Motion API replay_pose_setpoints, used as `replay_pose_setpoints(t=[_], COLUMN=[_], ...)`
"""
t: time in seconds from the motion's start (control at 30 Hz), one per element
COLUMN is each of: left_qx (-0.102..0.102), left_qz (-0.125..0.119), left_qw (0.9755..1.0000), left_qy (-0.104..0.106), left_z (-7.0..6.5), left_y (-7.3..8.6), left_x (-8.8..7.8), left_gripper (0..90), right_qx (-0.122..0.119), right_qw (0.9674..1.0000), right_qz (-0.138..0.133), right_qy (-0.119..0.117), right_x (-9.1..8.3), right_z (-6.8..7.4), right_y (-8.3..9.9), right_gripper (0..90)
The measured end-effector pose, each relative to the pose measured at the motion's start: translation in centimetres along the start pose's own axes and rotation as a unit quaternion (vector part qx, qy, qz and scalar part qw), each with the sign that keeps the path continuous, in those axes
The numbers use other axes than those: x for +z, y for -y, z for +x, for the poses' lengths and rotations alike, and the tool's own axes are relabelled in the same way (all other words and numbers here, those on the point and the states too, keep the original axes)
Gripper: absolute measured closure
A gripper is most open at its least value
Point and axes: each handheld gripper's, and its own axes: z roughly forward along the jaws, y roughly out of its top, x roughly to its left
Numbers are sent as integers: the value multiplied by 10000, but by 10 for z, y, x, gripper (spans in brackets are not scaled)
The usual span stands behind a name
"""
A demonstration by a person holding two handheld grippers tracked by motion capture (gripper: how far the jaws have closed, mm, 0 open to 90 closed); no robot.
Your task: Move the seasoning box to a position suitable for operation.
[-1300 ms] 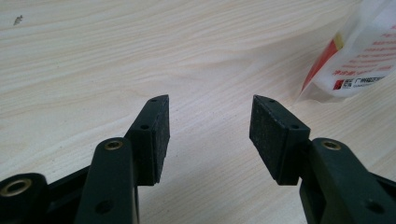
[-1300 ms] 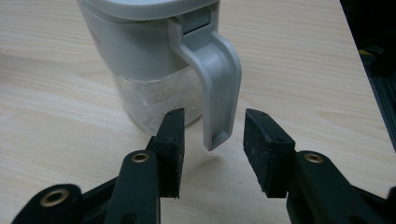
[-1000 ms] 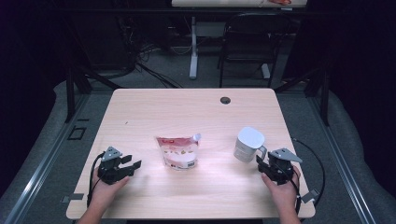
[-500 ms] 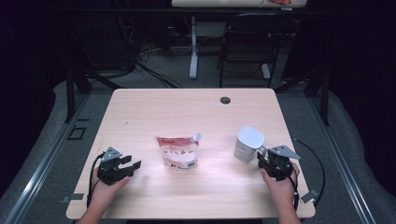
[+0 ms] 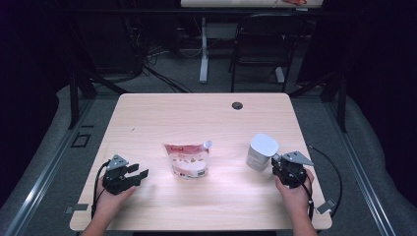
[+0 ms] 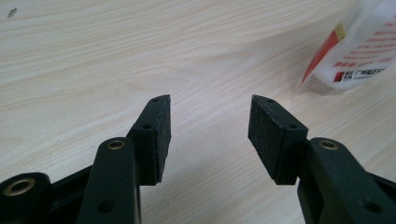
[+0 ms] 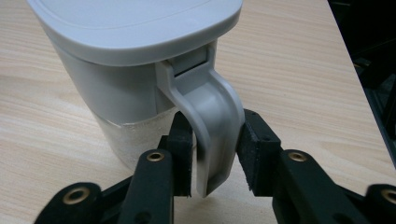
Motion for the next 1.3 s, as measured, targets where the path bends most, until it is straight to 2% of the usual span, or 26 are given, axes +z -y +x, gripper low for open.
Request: replay_pose_setpoints(t=[0.4, 0.97, 1.07, 1.3], left_qx=[-11, -11, -8, 2], left_qz=[-9, -37, -32, -53], left_qw=[10000, 10000, 10000, 10000], left_qy=[-5, -6, -6, -13], left_z=[0, 1, 1, 1], left_y=[0, 0, 0, 0], left_x=[-1, -1, -1, -2], left_gripper=[490, 490, 490, 490], right_qx=[-140, -189, -247, -337], right_qw=[9998, 9993, 9987, 9980], right_qz=[86, 161, 174, 200], right_qy=[-98, -274, -398, -506], right_x=[-2, -9, -11, -16], right_z=[-2, 1, 3, 9], right_y=[-1, 2, 2, 4], right_gripper=[700, 697, 698, 697])
